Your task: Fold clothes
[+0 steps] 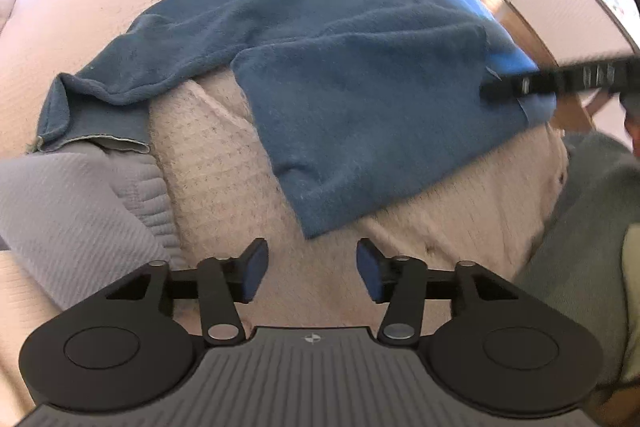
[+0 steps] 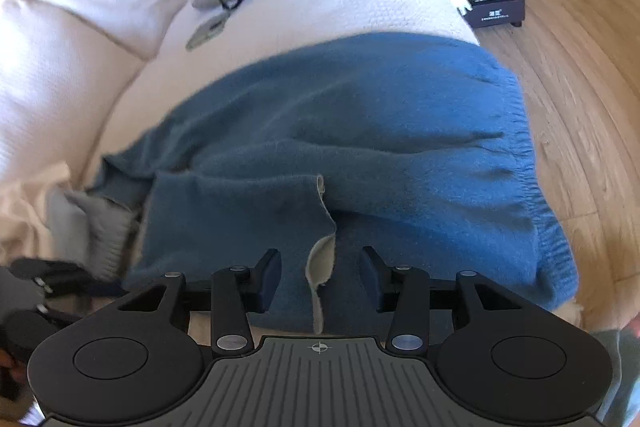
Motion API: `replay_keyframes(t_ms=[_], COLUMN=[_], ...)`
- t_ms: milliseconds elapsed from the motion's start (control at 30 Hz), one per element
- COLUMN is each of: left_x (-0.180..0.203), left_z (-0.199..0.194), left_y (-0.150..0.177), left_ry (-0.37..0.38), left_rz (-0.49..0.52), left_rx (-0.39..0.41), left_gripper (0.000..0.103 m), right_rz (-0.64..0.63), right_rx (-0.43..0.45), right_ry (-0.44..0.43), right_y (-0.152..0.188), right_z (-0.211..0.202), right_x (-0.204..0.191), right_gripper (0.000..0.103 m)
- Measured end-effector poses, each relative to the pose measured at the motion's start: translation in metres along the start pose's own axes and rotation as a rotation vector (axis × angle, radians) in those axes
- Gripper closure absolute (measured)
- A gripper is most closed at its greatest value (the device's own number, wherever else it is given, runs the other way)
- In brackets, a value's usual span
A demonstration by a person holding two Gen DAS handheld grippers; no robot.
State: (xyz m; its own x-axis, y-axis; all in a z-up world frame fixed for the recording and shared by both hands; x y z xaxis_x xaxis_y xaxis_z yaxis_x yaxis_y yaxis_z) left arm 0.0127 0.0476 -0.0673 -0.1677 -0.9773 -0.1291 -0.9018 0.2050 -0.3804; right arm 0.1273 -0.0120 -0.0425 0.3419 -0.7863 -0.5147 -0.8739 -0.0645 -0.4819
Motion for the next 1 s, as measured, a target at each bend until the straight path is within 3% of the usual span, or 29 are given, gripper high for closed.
replay_keyframes(t_ms=[67,100,133,200,300,433,633,800,867,1000], left_x=[-0.002,-0.003,-0.004,-0.006,-0.007,-0.002,0.012,0.014,0.012,0.009], left_z=[0.0,0.0,0.0,0.0,-0.006,-0.005,-0.004,-0.003,0.0,0.018], left_y=[-0.001,-0.002,-0.003,-0.004,-0.007,-0.012,-0.014,-0.031,-0.041,-0.048], left_ry=[0.006,0.009,0.011,0.016,0.017,0.024,0.05,0.078,0.103,0.115], left_rz=[-0.017,-0.026,-0.034,-0.05,-0.06,-0.058,-0.035,-0.07,-0.108,-0.155], left_rx=[0.005,0.007,0.009,0.015,0.029,0.033,0.035,0.069,0.078,0.047], left_gripper=[0.052,0.052,0.048,0.04,0.037,0.034,0.031,0.03,0.031,0.039], right_rz=[-0.058,-0.074,-0.082,-0.111,-0.155,-0.119,-0.072,-0.032,-0.083,-0.245], right_rx=[-0.006,0.002,0.016,0.051,0.129,0.2,0.137,0.145,0.13,0.011], right_ry=[0.032,0.033,0.026,0.023,0.067,0.126,0.207,0.284,0.267,0.135], right_y=[0.004,0.004,0.002,-0.004,-0.025,-0.049,-0.03,-0.018,-0.013,0.012], right_z=[0.001,-0.003,-0.009,-0.024,-0.053,-0.079,-0.065,-0.057,-0.061,-0.049], right_x=[-0.002,-0.005,-0.008,-0.014,-0.014,0.011,0.043,0.065,0.054,0.005], right_gripper=[0.082,0.1,0.102,0.102,0.102,0.102,0.101,0.086,0.085,0.086])
Point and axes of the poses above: each gripper's, at about its wrist camera, not at the fingertips, and z roughly the way its jaws point, x to its right, y to its underside, the point moved 10 cm from there along z, roughly the way its jaws point, and after that the axes turned 12 degrees about -y, right-handed, at the moved point
